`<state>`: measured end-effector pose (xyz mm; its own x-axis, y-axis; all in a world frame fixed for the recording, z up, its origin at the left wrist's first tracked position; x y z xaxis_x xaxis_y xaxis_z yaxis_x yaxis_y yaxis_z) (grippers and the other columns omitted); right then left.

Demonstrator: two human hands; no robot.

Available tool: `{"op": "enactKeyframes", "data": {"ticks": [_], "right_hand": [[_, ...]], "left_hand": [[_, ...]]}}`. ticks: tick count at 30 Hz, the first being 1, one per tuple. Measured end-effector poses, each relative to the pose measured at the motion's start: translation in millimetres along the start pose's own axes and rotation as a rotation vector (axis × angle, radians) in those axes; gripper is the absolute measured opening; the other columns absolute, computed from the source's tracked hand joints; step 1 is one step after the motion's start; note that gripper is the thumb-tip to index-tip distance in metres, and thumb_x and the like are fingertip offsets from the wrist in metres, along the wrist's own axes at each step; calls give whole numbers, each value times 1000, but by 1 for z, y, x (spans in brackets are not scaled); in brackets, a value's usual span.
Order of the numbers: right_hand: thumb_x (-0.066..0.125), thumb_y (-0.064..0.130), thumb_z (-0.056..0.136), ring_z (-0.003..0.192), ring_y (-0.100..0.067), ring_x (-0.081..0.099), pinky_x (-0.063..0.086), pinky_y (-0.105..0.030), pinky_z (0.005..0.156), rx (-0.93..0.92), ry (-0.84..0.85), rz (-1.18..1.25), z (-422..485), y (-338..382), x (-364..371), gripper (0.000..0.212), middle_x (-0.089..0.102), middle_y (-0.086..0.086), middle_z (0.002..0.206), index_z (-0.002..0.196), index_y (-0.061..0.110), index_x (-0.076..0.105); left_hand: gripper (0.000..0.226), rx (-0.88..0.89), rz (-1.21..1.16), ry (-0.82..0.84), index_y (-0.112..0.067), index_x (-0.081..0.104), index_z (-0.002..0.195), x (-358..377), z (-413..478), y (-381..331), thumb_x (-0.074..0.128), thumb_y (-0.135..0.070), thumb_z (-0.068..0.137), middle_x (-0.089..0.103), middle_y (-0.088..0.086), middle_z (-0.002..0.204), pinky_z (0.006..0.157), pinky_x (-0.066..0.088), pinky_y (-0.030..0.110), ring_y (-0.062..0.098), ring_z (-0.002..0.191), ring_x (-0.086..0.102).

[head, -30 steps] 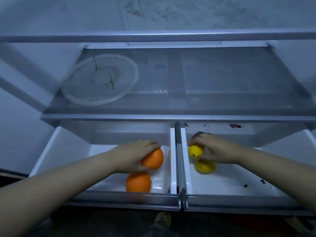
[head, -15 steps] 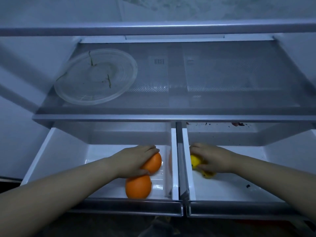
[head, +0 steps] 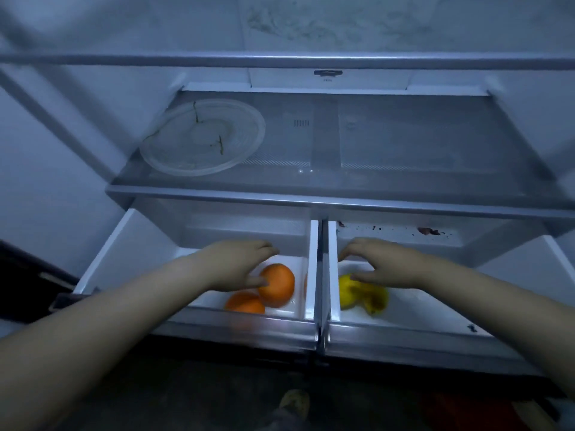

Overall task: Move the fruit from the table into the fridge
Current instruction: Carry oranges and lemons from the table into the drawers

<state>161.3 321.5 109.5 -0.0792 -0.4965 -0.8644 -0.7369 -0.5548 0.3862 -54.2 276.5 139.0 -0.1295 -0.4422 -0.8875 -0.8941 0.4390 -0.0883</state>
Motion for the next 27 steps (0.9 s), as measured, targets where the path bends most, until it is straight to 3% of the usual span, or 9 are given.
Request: {"op": "enactKeyframes", "data": {"ticks": [5,8,14,19,22,27], "right_hand": [[56,32,92,114,-5,48,36,-17,88,-62,-149,-72,-37,45,-51,35,53,11,128,127,29,52],[55,34,92,114,-9,51,41,-24,90,-115,-322,-120,-63,76,-77,34,55,10,124,125,26,53],[52,33,92,115,-15,49,47,-36,83,-290,-620,-209,-114,149,-112,33,52,7,124,124,24,51],[47,45,92,111,-19,52,47,-35,81,-393,-712,-233,-141,204,-130,41,55,2,120,123,19,53],[32,59,88,110,-20,52,48,-36,85,-454,-684,-270,-148,237,-133,57,55,2,121,124,19,52],[35,61,86,118,-19,48,43,-34,94,-553,-648,-253,-150,298,-133,61,52,2,126,128,19,49]], "left_hand": [[63,-129,37,-310,-31,27,146,-31,-59,-15,39,-59,91,30,-9,151,100,36,31,14,133,36],[74,-186,28,-511,-25,37,142,-51,-100,-34,24,-67,83,39,-1,147,104,36,33,17,133,38],[62,-316,98,-766,-18,54,130,-81,-185,-78,32,-56,85,52,4,136,92,47,38,21,122,51],[61,-417,188,-842,-16,51,132,-98,-249,-106,32,-55,90,54,4,134,93,46,37,23,120,53],[66,-479,170,-844,-21,42,139,-102,-288,-110,22,-60,90,45,0,142,102,35,35,18,130,42],[77,-615,107,-817,-28,27,147,-93,-347,-109,9,-67,82,30,-7,152,107,23,28,10,139,24]]}}
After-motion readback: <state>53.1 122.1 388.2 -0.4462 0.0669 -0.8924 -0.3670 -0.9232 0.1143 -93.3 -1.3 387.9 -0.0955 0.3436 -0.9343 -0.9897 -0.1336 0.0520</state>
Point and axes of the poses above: each hand's wrist, its own z-axis towards the middle knuckle, its own x-axis out of the palm, y = z × x, the point moved 7 cm from there along z, towards the middle knuckle
